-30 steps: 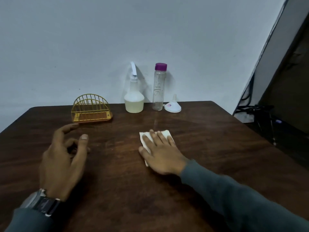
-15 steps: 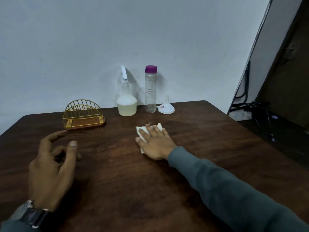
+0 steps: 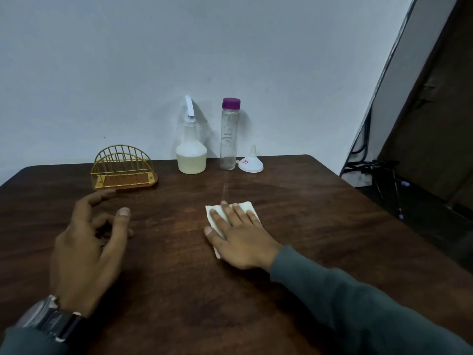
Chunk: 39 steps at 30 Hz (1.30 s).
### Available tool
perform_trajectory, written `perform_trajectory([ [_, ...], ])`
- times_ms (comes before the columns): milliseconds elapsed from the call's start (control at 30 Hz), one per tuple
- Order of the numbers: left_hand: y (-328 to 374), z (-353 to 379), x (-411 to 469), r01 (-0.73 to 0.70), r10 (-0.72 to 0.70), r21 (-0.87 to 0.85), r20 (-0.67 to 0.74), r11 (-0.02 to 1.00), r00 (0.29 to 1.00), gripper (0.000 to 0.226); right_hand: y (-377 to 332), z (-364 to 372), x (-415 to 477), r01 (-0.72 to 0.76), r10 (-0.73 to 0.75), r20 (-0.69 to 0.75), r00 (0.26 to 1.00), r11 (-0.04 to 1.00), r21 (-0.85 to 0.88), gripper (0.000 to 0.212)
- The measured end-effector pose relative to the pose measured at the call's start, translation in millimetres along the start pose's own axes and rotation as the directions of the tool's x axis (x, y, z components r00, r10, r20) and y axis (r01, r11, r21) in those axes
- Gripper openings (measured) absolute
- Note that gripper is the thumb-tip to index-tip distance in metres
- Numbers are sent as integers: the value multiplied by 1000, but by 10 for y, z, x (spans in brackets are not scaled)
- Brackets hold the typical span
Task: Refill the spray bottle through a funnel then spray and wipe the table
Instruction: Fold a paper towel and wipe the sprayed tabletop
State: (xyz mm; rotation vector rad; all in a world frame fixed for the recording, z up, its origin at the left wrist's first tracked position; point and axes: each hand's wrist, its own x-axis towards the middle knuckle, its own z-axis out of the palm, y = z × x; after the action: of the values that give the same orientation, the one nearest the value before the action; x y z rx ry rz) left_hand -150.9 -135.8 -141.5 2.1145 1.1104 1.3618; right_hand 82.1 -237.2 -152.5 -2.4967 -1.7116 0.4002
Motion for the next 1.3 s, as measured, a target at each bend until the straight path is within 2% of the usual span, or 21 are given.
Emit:
perform_trajectory([
  [200, -52, -96, 33, 39, -40, -18, -56, 999, 998, 41, 361, -202, 529, -109, 108, -41, 993, 994, -24, 68],
  [367, -153, -166, 94, 64, -66, -19, -75, 998, 995, 42, 650, -123, 118, -172, 170, -72, 983, 985, -31, 68],
  [500, -205, -166, 127, 80, -82, -30, -93, 996, 992, 41, 359, 52, -508, -141, 139, -48, 989, 988, -55, 73],
  [600, -205, -177, 121, 65, -67, -25, -86, 998, 994, 43, -152, 158, -815, -48, 48, 8, 999, 997, -60, 96],
  [767, -195, -200, 115, 69, -72, -34, -94, 997, 993, 39, -561, 220, -421, 79, -79, -1, 997, 996, -33, 69],
  [867, -201, -238, 100, 85, -88, -38, -94, 996, 992, 36, -356, 114, -103, 40, -39, 16, 999, 998, -44, 64],
  [967, -198, -304, 76, 92, -100, -66, -123, 994, 987, 32, 16, 42, -220, -55, 54, -10, 998, 997, -46, 65],
  [1000, -188, -322, 70, 86, -96, -76, -132, 993, 987, 31, 122, 36, -364, -81, 80, -18, 997, 995, -60, 71],
  [1100, -134, -349, 25, 68, -79, -102, -118, 993, 990, 32, 269, 77, -964, -109, 108, -13, 994, 991, -73, 122],
  [1133, -108, -347, 8, 61, -72, -105, -109, 993, 991, 31, 244, 121, -1167, -107, 107, -11, 994, 991, -79, 128],
  [1200, -51, -332, -32, 41, -51, -104, -98, 994, 994, 32, 49, 216, -1492, -76, 76, -6, 997, 992, -103, 122],
  [1300, 59, -309, -144, 22, -31, -110, -83, 994, 996, 30, -403, 328, -1664, 7, -8, -7, 1000, 996, -90, 92],
])
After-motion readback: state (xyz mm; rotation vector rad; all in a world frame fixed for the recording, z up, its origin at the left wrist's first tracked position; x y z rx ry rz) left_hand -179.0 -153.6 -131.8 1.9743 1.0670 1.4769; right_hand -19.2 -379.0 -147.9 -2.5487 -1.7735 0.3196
